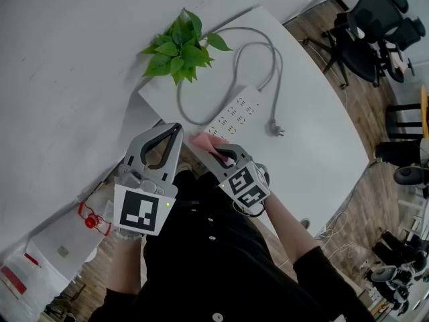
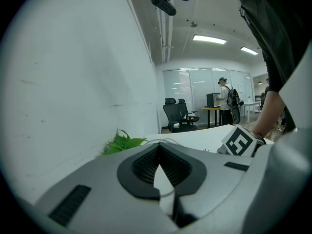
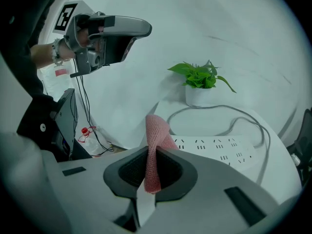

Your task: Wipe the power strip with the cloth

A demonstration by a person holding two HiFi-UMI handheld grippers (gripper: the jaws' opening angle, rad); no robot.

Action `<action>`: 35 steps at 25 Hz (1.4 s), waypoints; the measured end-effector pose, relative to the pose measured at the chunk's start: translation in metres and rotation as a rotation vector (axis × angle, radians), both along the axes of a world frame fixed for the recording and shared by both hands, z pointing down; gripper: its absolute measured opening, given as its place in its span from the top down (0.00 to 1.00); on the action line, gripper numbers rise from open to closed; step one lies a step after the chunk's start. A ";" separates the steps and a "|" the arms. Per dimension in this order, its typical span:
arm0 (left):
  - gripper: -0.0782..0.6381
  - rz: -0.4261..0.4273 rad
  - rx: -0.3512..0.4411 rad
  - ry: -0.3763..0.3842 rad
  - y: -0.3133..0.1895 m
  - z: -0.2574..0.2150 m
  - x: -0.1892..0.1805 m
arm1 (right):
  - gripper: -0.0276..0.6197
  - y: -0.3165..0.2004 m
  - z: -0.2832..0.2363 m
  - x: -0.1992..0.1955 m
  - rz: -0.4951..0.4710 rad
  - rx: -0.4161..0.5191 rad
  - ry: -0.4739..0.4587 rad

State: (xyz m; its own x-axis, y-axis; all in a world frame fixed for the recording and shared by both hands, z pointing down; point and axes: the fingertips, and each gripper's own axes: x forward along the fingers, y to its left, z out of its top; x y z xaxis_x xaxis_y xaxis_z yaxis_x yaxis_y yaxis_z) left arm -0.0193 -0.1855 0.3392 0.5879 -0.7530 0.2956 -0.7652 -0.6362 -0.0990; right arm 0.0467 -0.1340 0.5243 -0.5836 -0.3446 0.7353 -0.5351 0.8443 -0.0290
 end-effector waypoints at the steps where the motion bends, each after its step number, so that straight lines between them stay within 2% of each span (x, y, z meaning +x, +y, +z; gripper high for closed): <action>1: 0.87 0.001 0.001 0.000 0.000 0.000 0.000 | 0.87 -0.001 -0.002 0.000 0.000 0.005 -0.001; 5: 0.87 0.002 0.004 0.000 -0.001 0.000 0.000 | 0.87 -0.006 -0.011 0.004 0.014 0.036 0.002; 9: 0.87 0.009 0.012 0.001 -0.003 -0.002 0.001 | 0.87 -0.019 -0.024 0.017 0.075 0.088 0.004; 12: 0.87 0.012 0.013 0.006 -0.004 -0.001 0.002 | 0.87 -0.032 -0.034 0.029 0.145 0.120 -0.023; 19: 0.87 0.025 0.021 0.000 -0.006 0.002 0.003 | 0.87 -0.077 -0.048 0.084 0.374 0.214 0.004; 27: 0.87 0.003 0.003 -0.008 -0.004 0.003 -0.006 | 0.87 -0.121 -0.056 0.151 0.564 0.314 0.120; 31: 0.87 -0.007 -0.005 -0.012 -0.003 0.004 -0.010 | 0.87 -0.140 -0.053 0.171 0.605 0.349 0.187; 35: 0.87 -0.018 -0.014 -0.015 -0.003 0.006 -0.014 | 0.87 -0.152 -0.040 0.180 0.612 0.328 0.242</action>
State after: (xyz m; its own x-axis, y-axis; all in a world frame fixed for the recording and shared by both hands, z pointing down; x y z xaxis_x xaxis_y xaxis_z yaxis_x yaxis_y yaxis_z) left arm -0.0329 -0.1884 0.3449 0.5698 -0.7590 0.3149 -0.7749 -0.6239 -0.1015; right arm 0.2269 -0.2863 0.4847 -0.0503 -0.7809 0.6226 -0.8730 0.3371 0.3524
